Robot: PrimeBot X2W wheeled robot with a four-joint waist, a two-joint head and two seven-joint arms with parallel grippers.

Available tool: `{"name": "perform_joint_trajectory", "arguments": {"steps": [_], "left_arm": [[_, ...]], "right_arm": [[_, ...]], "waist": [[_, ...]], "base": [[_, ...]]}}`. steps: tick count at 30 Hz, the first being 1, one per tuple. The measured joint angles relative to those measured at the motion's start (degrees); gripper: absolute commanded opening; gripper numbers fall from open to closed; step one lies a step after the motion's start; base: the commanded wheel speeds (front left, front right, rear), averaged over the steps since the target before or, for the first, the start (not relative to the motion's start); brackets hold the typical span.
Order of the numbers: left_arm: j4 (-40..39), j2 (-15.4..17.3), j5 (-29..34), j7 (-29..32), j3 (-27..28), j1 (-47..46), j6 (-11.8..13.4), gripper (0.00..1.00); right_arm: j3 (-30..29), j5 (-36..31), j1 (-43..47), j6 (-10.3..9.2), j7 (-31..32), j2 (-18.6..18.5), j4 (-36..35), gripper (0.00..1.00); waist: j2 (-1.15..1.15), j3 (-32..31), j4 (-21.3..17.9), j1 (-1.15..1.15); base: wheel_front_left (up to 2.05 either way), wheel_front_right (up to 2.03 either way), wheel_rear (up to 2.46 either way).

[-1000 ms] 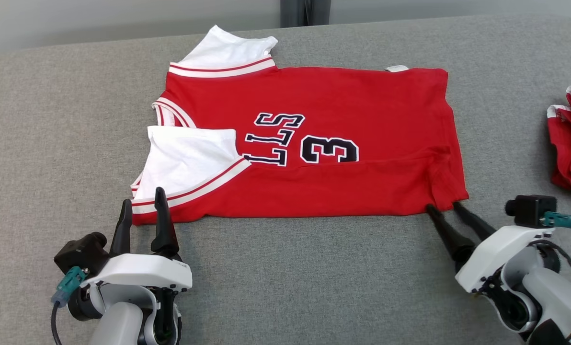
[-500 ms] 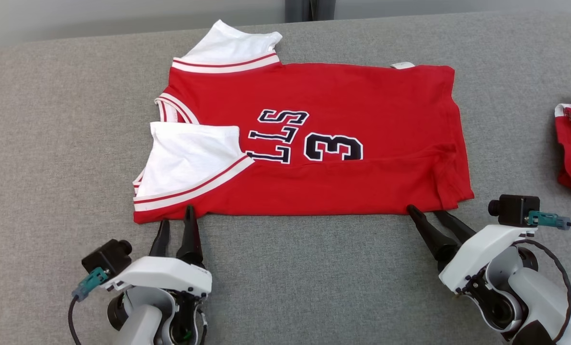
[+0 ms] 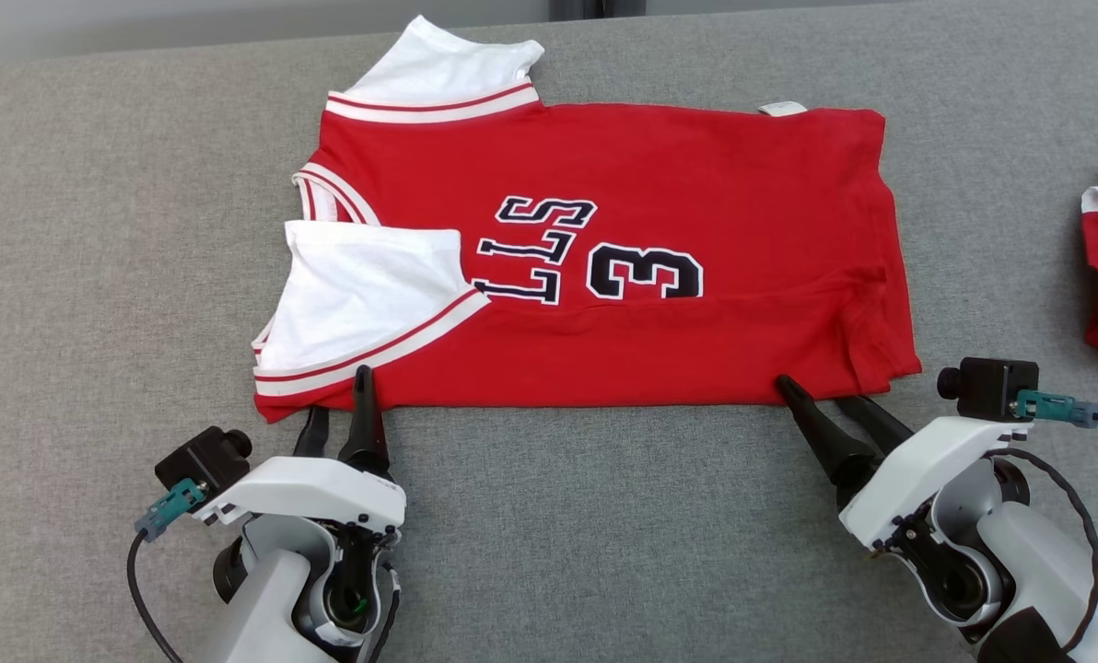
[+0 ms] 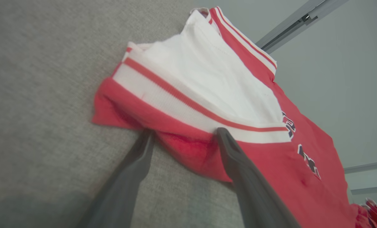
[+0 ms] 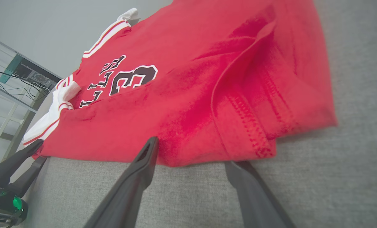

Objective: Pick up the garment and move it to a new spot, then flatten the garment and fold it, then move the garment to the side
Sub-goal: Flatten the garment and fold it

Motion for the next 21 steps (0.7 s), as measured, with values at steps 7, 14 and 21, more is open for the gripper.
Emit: {"name": "perform_joint_trajectory", "arguments": {"steps": [7, 14, 21], "left_arm": [[1.74, -0.26, -0.77, -0.78, 0.12, -1.66, -1.36, 0.20], [2.81, -0.55, 0.73, -1.00, 1.26, -3.57, -2.33, 0.00], [1.69, -1.05, 5.19, -0.70, 4.05, -3.30, -3.00, 0.00]], "right_arm": [[-1.20, -0.80, 0.44, 0.00, 0.67, 0.76, -0.44, 1.00], [-2.44, -0.91, 0.55, 0.00, 1.43, 1.70, -0.58, 0.00], [-3.91, -0.53, 0.65, 0.00, 1.43, 1.96, -0.13, 0.00]], "waist": [[0.00, 0.37, -0.02, 0.00], [0.00, 1.07, -0.24, 0.00], [0.00, 1.16, -0.06, 0.00]], "base": [[0.00, 0.00, 0.00], [0.00, 0.00, 0.00], [0.00, 0.00, 0.00]]}}
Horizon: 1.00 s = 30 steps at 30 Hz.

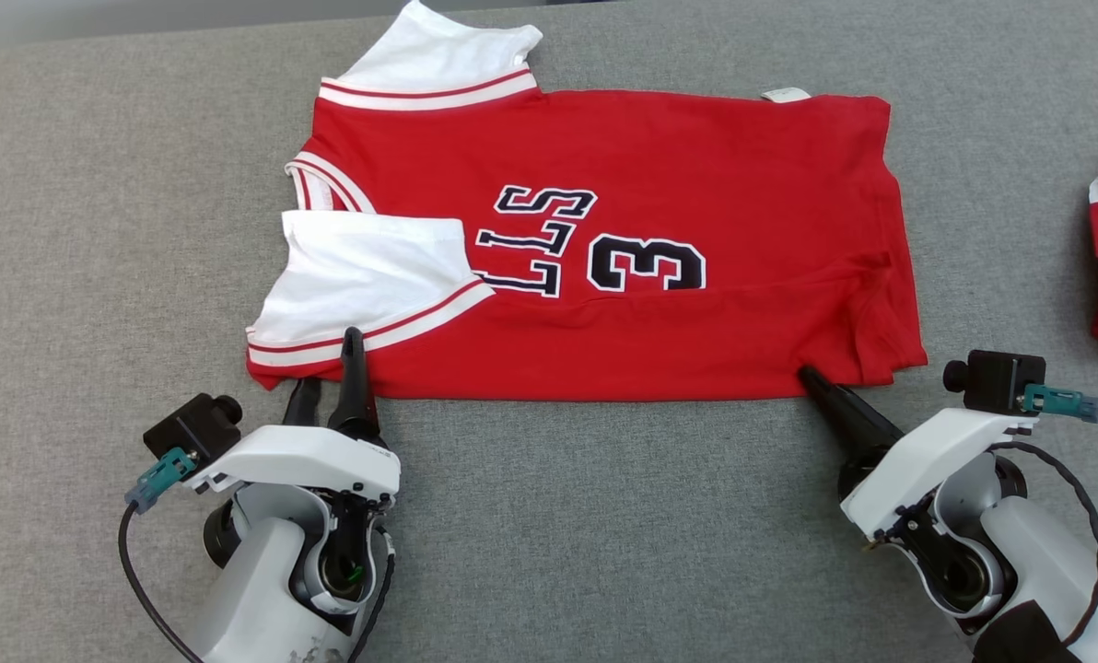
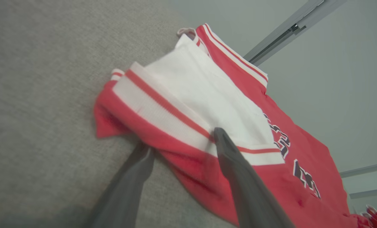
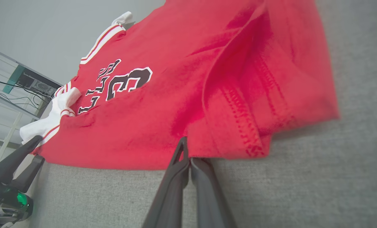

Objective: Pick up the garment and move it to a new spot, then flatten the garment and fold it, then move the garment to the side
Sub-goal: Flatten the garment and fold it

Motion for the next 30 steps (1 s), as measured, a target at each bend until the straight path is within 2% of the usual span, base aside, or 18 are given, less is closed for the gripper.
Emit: {"name": "perform_joint_trajectory", "arguments": {"steps": [14, 15, 16, 17, 18, 19, 21, 22, 30], "left_arm": [[-0.68, -0.55, 2.13, 0.23, 2.72, 2.02, 0.18, 0.00], [-0.68, -0.55, 2.15, 0.23, 2.89, 2.14, 0.18, 0.00], [-0.67, -0.55, 2.19, 0.24, 3.02, 2.22, 0.18, 0.00], [-0.67, -0.55, 2.22, 0.24, 3.11, 2.32, 0.18, 0.00], [-0.65, -0.55, 2.24, 0.25, 3.21, 2.40, 0.18, 0.00], [-0.65, -0.56, 2.34, 0.25, 3.31, 2.45, 0.18, 0.00], [-0.63, -0.49, 2.64, 0.24, 3.58, 2.83, 0.19, 0.00], [-0.64, -0.47, 2.65, 0.24, 3.66, 3.01, 0.21, 0.00], [-0.68, -0.41, 2.72, 0.24, 4.04, 3.24, 0.25, 0.00]], "right_arm": [[-2.63, -0.01, 0.04, 0.02, -0.73, 0.67, 2.41, 0.00], [-2.80, -0.01, 0.10, 0.02, -0.80, 0.69, 2.55, 0.09], [-2.93, -0.01, 0.15, 0.02, -1.03, 0.73, 2.74, 0.09], [-3.11, -0.01, 0.16, 0.03, -1.07, 0.75, 2.92, 0.28], [-3.18, -0.01, 0.17, 0.03, -1.08, 0.77, 3.04, 0.42], [-3.23, -0.01, 0.18, 0.03, -1.08, 0.81, 3.15, 0.45], [-3.60, -0.02, 0.28, 0.02, -1.26, 0.74, 3.47, 0.89], [-3.79, -0.02, 0.36, 0.01, -1.32, 0.70, 3.60, 1.00], [-4.55, -0.01, 0.36, 0.00, -1.40, 0.54, 4.30, 1.00]], "waist": [[0.00, -1.18, 0.22, 0.00], [0.00, -1.29, 0.23, 0.00], [0.00, -1.40, 0.23, 0.00], [0.00, -1.52, 0.24, 0.00], [0.00, -1.63, 0.24, 0.00], [0.00, -1.75, 0.24, 0.00], [0.00, -1.96, 0.24, 0.00], [0.00, -2.05, 0.26, 0.00], [0.00, -2.24, 0.35, 0.00]], "base": [[0.00, 0.00, 0.00], [0.00, 0.00, 0.00], [0.00, 0.00, 0.00], [0.00, 0.00, 0.00], [0.00, 0.00, 0.00], [0.00, 0.00, 0.00], [0.00, 0.00, 0.00], [0.00, 0.00, 0.00], [0.00, 0.00, 0.00]]}}
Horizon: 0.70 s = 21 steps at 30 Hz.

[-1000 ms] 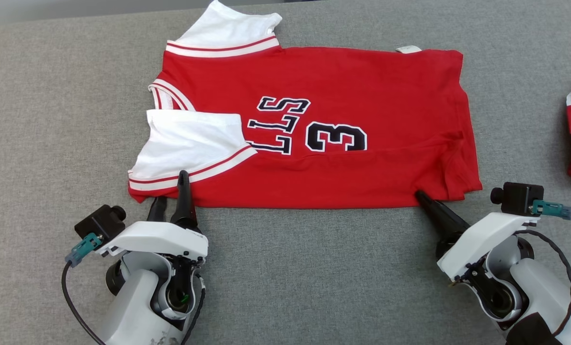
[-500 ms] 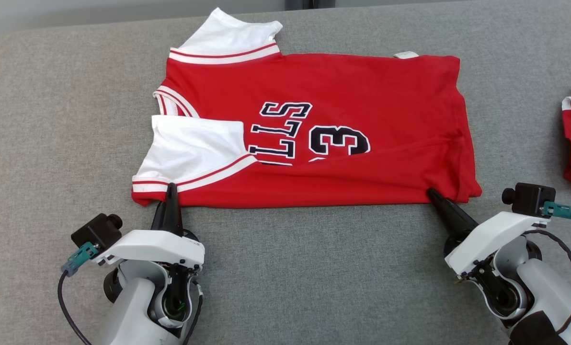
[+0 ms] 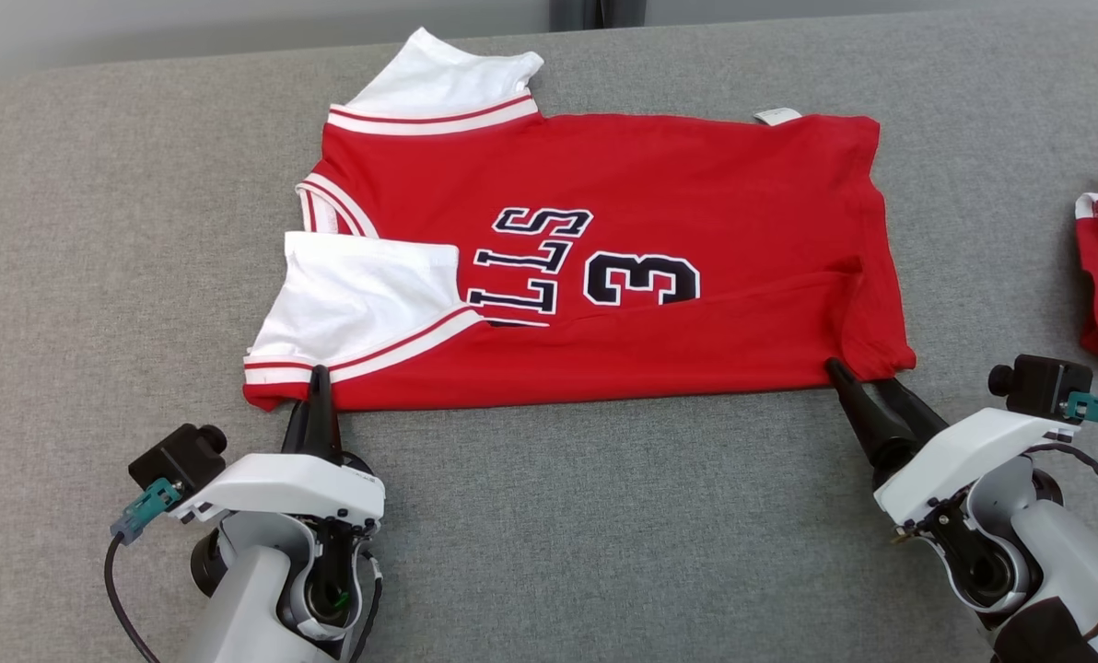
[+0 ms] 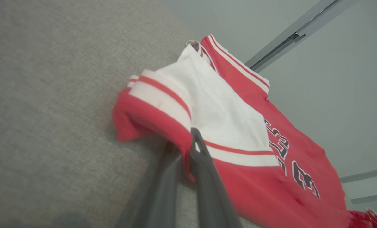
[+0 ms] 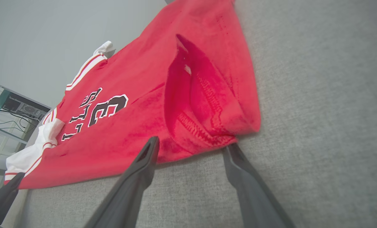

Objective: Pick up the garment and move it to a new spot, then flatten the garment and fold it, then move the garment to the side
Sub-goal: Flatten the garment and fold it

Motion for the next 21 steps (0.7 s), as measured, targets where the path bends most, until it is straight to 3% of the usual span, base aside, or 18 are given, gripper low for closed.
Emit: {"name": "perform_joint_trajectory", "arguments": {"steps": [7, 11, 14, 15, 16, 18, 19, 21], "left_arm": [[-0.08, -0.01, 0.22, 0.00, 0.14, 0.01, 0.00, 0.00], [-0.04, 0.07, 0.23, -0.01, -0.15, 0.01, 0.00, 0.00], [-0.05, 0.10, 0.23, -0.01, -0.43, -0.03, 0.00, 0.00], [-0.07, 0.10, 0.23, -0.01, -0.49, -0.04, 0.01, 0.00], [-0.05, 0.10, 0.23, -0.01, -0.54, -0.04, 0.01, 0.00], [-0.04, 0.10, 0.23, -0.01, -0.66, -0.05, 0.01, 0.00], [-0.01, 0.10, 0.23, -0.01, -0.71, -0.05, 0.01, 0.00], [0.01, 0.08, 0.23, -0.01, -0.74, -0.05, 0.01, 0.00]], "right_arm": [[-0.80, 0.66, -0.02, 0.00, -0.24, 0.03, 0.63, 1.00], [-1.07, 1.42, -0.05, 0.00, -0.24, 0.01, 0.80, 0.85], [-1.04, 1.52, -0.27, 0.00, -0.29, 0.01, 1.10, 0.80], [-1.00, 1.52, -0.36, 0.00, -0.35, 0.03, 1.19, 0.71], [-0.89, 1.52, -0.48, 0.00, -0.35, 0.07, 1.26, 0.46], [-0.64, 1.54, -0.61, 0.00, -0.35, 0.15, 1.38, 0.22], [-0.51, 1.59, -0.61, 0.00, -0.34, 0.21, 1.44, 0.00], [-0.29, 1.90, -0.61, 0.00, -0.35, 0.31, 1.49, 0.00]], "waist": [[0.00, 0.06, 0.09, 0.00], [0.00, 0.16, 0.19, 0.00], [0.00, 0.31, 0.30, 0.00], [0.00, 0.36, 0.34, 0.00], [0.00, 0.39, 0.37, 0.00], [0.00, 0.39, 0.44, 0.00], [0.00, 0.36, 0.48, 0.00], [0.00, 0.22, 0.54, 0.00]], "base": [[0.00, 0.00, 0.00], [0.00, 0.00, 0.00], [0.00, 0.00, 0.00], [0.00, 0.00, 0.00], [0.00, 0.00, 0.00], [0.00, 0.00, 0.00], [0.00, 0.00, 0.00], [0.00, 0.00, 0.00]]}}
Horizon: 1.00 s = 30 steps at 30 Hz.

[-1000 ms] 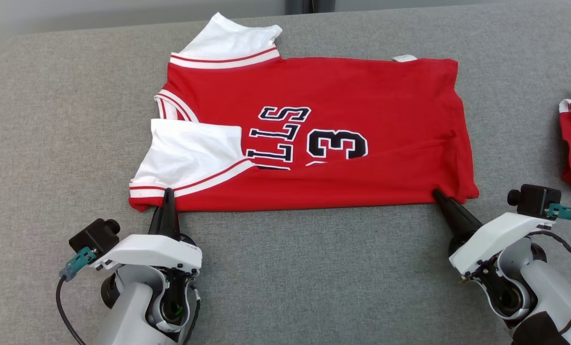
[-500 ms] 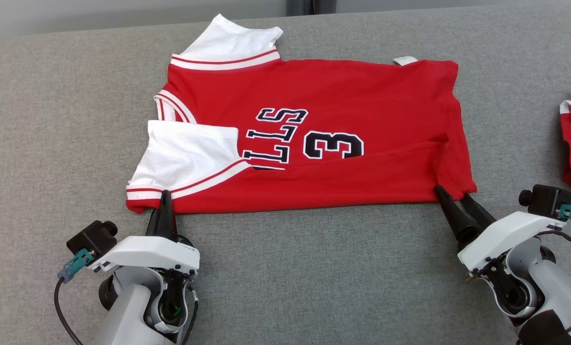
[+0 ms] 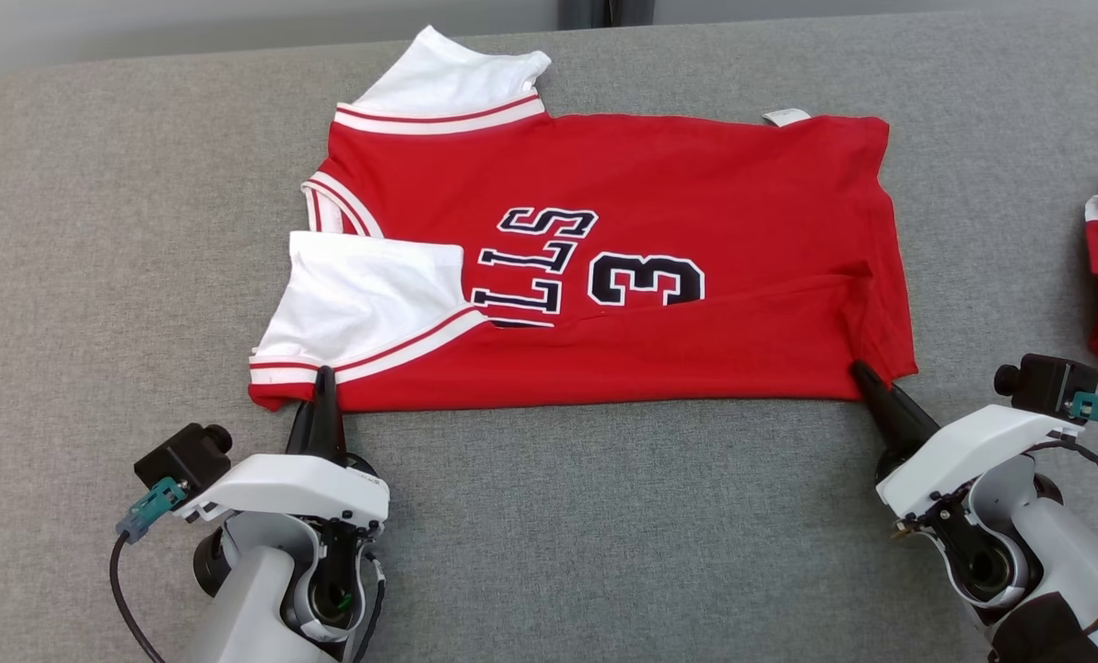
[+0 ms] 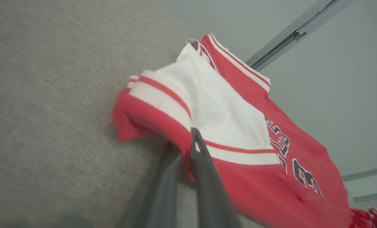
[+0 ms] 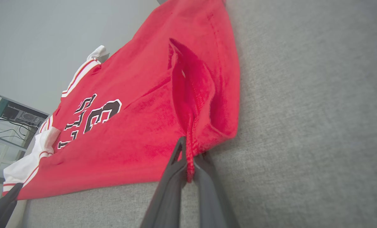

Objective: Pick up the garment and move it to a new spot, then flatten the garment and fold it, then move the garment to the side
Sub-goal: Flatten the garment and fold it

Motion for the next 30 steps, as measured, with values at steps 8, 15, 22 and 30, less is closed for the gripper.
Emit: {"name": "perform_joint_trajectory", "arguments": {"steps": [8, 15, 22, 30], "left_arm": [[-0.02, 0.01, 0.02, 0.02, 0.12, 0.78, 0.00, 0.00], [-1.13, 0.04, 0.03, 0.03, 0.09, 3.16, 0.27, 0.00], [-4.76, 0.11, 0.71, 0.03, -0.47, 7.83, 1.38, 0.00], [-9.84, 0.15, 2.29, 0.02, -1.74, 15.55, 2.57, 0.00]], "right_arm": [[0.24, 0.63, -0.02, 0.00, -0.69, -0.53, 0.21, 0.00], [1.38, 1.13, 0.86, 0.00, 0.04, -1.88, -0.73, 0.00], [2.77, 1.82, 3.62, 0.00, 3.63, -4.04, -2.87, 0.00], [3.26, 2.30, 8.57, 0.00, 8.98, -7.20, -6.99, 0.00]], "waist": [[0.00, -1.29, 0.07, 0.00], [0.00, -3.24, 0.10, 0.00], [0.00, -5.28, 0.32, 0.00], [0.00, -7.25, 0.93, 0.00]], "base": [[0.00, 0.00, 0.00], [0.00, 0.00, 0.00], [0.00, 0.00, 0.00], [0.00, 0.00, 0.00]]}}
